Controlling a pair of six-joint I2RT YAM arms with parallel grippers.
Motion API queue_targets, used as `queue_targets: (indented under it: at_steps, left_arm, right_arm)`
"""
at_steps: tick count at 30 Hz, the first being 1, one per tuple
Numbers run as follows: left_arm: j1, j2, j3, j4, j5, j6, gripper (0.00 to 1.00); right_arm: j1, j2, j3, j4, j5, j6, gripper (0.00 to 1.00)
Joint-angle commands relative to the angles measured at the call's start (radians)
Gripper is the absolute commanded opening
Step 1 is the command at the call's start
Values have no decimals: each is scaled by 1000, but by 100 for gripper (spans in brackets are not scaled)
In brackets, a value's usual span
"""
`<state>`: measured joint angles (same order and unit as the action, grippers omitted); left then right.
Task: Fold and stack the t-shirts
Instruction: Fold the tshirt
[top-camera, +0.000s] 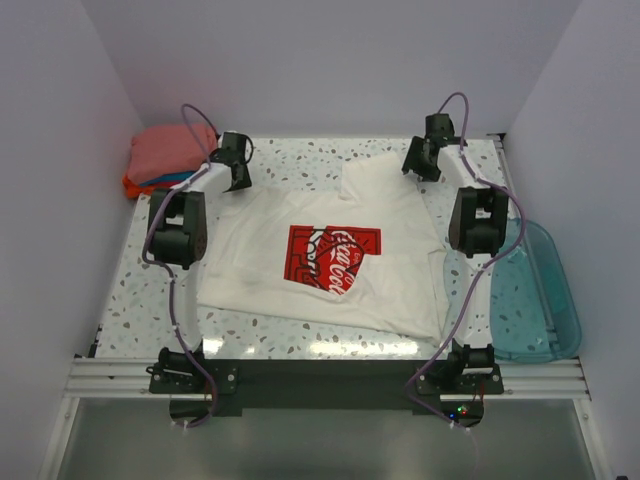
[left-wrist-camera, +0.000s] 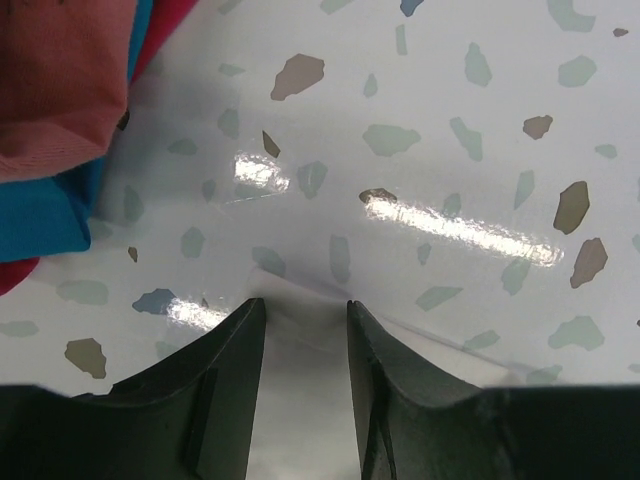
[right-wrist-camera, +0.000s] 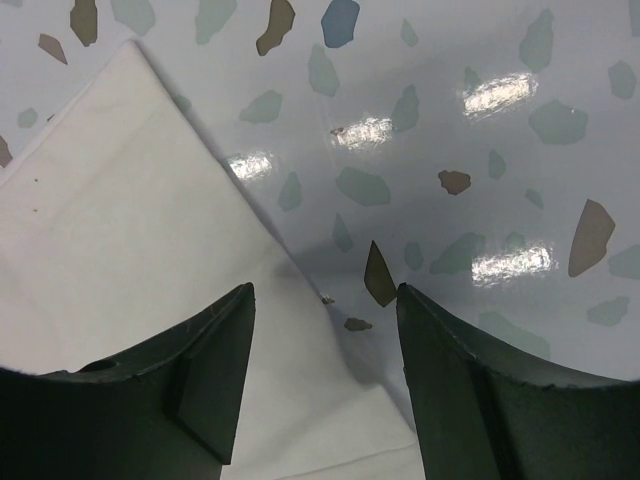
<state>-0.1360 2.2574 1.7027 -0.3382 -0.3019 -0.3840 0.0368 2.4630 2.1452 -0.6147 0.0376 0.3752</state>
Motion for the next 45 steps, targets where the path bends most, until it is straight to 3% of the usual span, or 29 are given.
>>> queue_targets:
  at_steps: [1,5,9,15,20,22,26,27,30,45]
  left_arm:
    - [3,14,34,1,-9,-24,43]
    - [12,24,34,2,-6,-26,38]
    - [21,25,31,10,0,-29,23]
    - [35,22,22,21,14,-32,10]
    - [47,18,11,36,37,-32,1]
    - [50,16,8,42,40,-32,0]
    - [58,14,6,54,47,-33,0]
    - [61,13,5,59,49,-35,0]
    - [67,-5,-9,91,53,-42,0]
    - [128,-101,-57,295,138,-69,0]
  right_arm:
    - [-5,4,51,-5,18,-22,63]
    - [-5,24,67,-8,4,-22,63]
    - [5,36,65,-3,-18,-13,62]
    - [40,86,143,-29,-7,-15,61]
    - [72,114,170,-36,15,-10,56]
    - [86,116,168,-37,27,-9,51]
    - [92,132,183,-40,44,-4,23]
    - [94,137,186,-40,50,-4,12]
    - [92,140,215,-40,71,-5,0]
    - [75,14,202,138,123,-33,0]
